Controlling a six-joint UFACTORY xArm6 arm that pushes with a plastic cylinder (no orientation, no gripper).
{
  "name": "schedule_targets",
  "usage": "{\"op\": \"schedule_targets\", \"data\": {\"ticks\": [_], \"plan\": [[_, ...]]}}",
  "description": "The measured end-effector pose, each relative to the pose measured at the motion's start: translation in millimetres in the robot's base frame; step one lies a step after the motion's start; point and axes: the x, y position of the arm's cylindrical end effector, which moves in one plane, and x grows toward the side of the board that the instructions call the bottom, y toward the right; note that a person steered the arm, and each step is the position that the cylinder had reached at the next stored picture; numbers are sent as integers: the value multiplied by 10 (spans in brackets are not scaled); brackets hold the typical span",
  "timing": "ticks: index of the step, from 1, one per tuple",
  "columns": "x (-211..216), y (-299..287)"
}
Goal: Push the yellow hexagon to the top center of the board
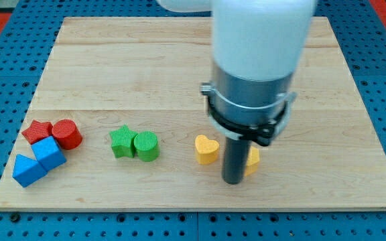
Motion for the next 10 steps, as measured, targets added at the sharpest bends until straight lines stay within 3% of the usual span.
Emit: {"op": "schedule_targets", "data": {"ticks": [2,4,5,7,8,9,10], "plan": [[-22,279],[-908,290],[-1564,290],[-2245,-122],[-2077,-153],[-2006,-536],[-2128,-846]]}}
